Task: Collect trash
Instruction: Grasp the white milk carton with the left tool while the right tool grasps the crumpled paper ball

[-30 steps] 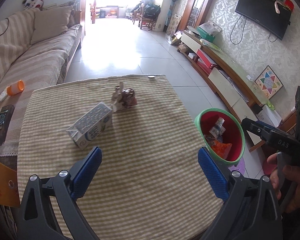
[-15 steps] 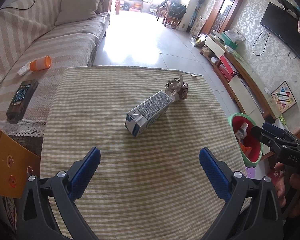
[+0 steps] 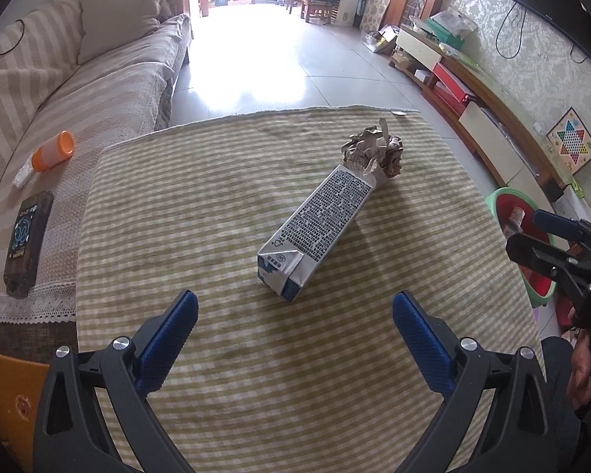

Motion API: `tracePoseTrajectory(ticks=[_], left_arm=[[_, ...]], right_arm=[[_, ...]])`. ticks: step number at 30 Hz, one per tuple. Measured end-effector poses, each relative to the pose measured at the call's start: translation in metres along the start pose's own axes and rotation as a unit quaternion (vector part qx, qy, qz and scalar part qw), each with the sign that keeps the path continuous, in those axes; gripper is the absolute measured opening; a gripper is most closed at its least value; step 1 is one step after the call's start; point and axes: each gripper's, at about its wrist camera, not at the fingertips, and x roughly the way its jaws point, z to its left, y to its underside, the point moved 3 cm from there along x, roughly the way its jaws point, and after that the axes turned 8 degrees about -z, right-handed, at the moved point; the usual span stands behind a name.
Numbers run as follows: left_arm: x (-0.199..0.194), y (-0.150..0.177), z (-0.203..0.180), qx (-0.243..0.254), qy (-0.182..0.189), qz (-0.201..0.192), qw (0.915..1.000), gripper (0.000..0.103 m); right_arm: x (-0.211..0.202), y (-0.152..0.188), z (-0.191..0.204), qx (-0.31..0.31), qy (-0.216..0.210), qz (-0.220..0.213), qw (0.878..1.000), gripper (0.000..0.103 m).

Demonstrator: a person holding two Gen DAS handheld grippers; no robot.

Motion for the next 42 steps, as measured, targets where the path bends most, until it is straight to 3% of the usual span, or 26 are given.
tracePoseTrajectory(ticks=[9, 20, 22, 28, 30, 34, 37, 42], left_arm=[[0.038, -0.011, -0.005, 0.042, 0.007, 0.01, 0.9991, 0.092], [0.063, -0.02, -0.007, 0.049, 0.017, 0.013, 0.9985, 0.084], [0.068, -0.019, -0.008, 0.057, 0.016, 0.017, 0.9981, 0.073], [0.074, -0.02, -0.007, 0.056, 0.016, 0.019, 0.9981, 0.059], [0.076, -0.02, -0.007, 0.053, 0.018, 0.021, 0.9982, 0.053], [0.076, -0.02, -0.006, 0.049, 0.018, 0.021, 0.9984, 0.051], [0.075, -0.02, -0.004, 0.042, 0.018, 0.022, 0.9987, 0.041], [0.077, -0.019, -0.001, 0.026, 0.018, 0.028, 0.9991, 0.04]], right_arm=[[0.058, -0.037, 0.003, 0.018, -0.011, 0.018, 1.0, 0.098], [0.124, -0.055, 0.009, 0.045, -0.022, 0.05, 0.997, 0.098], [0.134, -0.056, 0.007, 0.047, -0.02, 0.056, 0.997, 0.098], [0.147, -0.054, 0.009, 0.043, -0.022, 0.066, 0.997, 0.098], [0.151, -0.053, 0.011, 0.037, -0.019, 0.071, 0.997, 0.094], [0.157, -0.047, 0.014, 0.031, -0.023, 0.084, 0.996, 0.073], [0.156, -0.046, 0.016, 0.024, -0.022, 0.078, 0.996, 0.068], [0.151, -0.044, 0.016, 0.009, -0.019, 0.071, 0.997, 0.056]])
